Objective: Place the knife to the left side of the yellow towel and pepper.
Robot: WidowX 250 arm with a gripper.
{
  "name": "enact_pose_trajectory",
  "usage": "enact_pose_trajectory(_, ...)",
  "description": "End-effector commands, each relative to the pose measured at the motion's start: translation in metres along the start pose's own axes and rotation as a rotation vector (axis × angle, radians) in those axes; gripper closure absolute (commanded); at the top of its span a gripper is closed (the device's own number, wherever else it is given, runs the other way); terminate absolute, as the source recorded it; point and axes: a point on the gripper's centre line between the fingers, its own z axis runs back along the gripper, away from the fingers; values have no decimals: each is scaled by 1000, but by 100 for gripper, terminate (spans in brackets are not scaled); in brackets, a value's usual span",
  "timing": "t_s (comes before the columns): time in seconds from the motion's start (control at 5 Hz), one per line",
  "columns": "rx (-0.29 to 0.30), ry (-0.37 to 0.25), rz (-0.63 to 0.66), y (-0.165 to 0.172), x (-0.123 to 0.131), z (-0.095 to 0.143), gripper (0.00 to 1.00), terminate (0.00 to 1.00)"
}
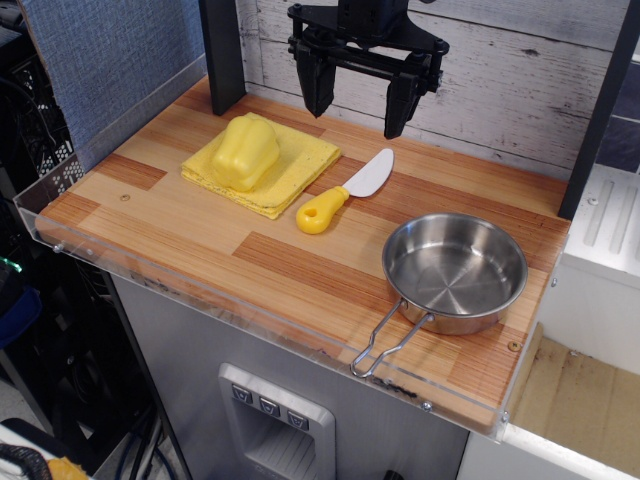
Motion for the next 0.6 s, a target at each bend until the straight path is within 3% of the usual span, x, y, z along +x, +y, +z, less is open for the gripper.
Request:
enact_pose_trajectory(0.0, 0, 0, 0, 0, 0, 0, 0, 0)
enact_pose_trajectory(0.4, -64, -241, -237, 21, 6, -18, 0, 0)
